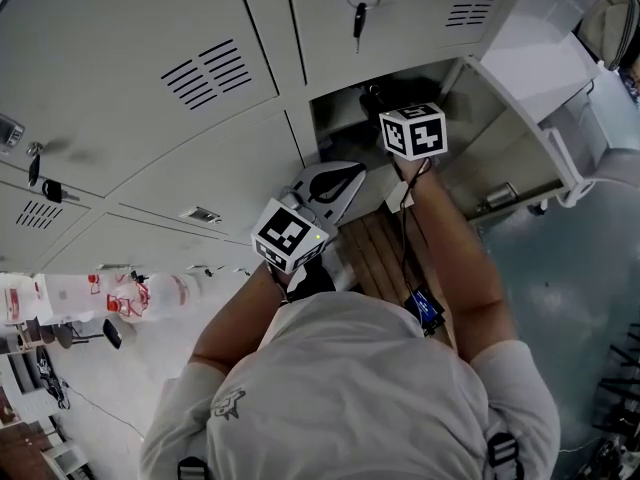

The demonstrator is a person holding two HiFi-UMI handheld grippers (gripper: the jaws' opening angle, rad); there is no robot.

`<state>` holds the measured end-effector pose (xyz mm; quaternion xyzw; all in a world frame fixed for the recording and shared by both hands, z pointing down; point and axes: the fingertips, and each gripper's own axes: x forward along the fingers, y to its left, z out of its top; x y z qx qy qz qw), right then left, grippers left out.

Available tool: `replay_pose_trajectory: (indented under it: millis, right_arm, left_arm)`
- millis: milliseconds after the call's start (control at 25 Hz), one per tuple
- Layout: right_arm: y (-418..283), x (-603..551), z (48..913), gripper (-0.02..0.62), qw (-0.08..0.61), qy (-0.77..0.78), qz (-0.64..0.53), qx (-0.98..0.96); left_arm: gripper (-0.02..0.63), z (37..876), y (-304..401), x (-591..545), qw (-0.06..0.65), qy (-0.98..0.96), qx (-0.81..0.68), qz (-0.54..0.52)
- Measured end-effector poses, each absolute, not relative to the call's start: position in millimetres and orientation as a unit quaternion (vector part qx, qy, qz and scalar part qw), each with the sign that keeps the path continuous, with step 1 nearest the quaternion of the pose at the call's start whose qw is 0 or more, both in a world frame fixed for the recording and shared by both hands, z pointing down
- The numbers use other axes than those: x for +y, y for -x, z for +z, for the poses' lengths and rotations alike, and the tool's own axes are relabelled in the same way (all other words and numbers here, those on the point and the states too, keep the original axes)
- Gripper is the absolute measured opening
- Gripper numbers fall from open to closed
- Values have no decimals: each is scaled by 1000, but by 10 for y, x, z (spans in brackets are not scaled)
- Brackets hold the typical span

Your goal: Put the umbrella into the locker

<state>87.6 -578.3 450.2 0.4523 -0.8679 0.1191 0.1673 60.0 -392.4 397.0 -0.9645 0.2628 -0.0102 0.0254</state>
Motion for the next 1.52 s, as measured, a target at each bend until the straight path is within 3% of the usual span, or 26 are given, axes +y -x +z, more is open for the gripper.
replay_pose_trajectory:
  millis: [560, 1520]
  right_arm:
    - [-862, -6015, 4653, 154, 207, -470, 126, -849]
    - [-949, -5681, 4435, 202, 168, -479, 90, -857]
  left_arm:
    - [11, 3994, -535, -3952, 23, 964, 264, -15]
    - [11, 4000, -607, -3835, 11, 967, 256, -8]
